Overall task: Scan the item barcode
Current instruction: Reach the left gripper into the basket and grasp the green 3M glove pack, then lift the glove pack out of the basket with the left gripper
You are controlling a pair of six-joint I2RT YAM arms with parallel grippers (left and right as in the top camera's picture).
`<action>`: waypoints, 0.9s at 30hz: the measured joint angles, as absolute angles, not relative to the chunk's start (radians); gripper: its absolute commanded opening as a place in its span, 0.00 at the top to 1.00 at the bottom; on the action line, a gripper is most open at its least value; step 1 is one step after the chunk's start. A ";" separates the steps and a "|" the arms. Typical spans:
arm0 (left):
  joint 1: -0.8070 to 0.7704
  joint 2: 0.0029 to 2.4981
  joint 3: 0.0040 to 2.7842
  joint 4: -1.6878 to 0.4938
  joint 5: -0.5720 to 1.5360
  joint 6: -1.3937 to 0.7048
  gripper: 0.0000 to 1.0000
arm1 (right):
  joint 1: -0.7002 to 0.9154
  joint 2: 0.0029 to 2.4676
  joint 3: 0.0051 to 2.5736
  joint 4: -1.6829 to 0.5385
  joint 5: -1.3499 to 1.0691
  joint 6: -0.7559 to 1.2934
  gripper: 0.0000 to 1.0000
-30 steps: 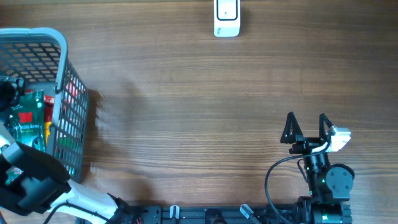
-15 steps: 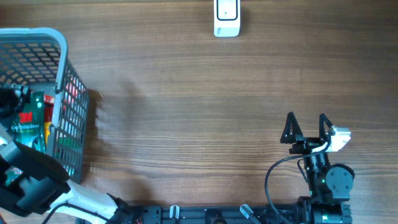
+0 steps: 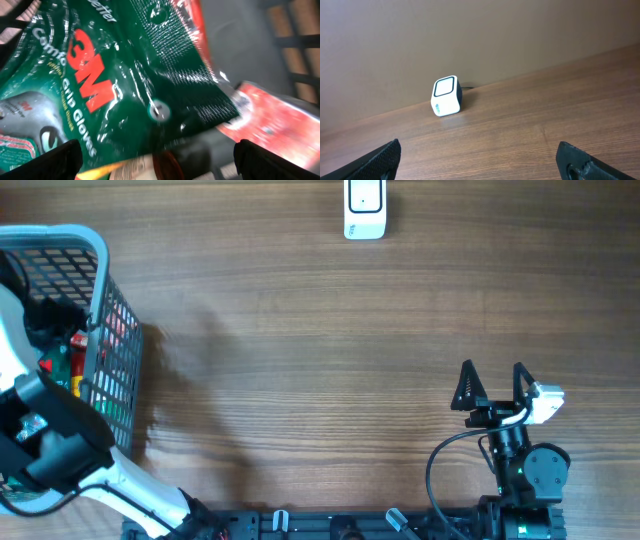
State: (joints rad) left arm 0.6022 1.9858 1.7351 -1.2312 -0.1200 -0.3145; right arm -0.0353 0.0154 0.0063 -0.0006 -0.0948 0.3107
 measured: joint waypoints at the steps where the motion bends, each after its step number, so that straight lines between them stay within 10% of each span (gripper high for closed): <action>1: 0.602 2.000 1.734 -1.235 -0.138 -0.312 0.00 | -0.035 0.015 0.006 -0.001 -0.095 0.311 0.01; 20: 0.628 2.041 1.710 -1.154 -0.302 -0.294 0.22 | -0.035 0.015 0.006 -0.001 -0.095 0.311 0.00; 27: 0.628 2.052 1.663 -1.077 -0.302 -0.294 0.79 | -0.035 0.015 0.006 -0.001 -0.095 0.311 0.00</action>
State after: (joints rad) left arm 0.6285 2.0518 1.6634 -1.0767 -0.3016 -0.2935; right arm -0.0353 0.0154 0.0063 -0.0006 -0.0948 0.3107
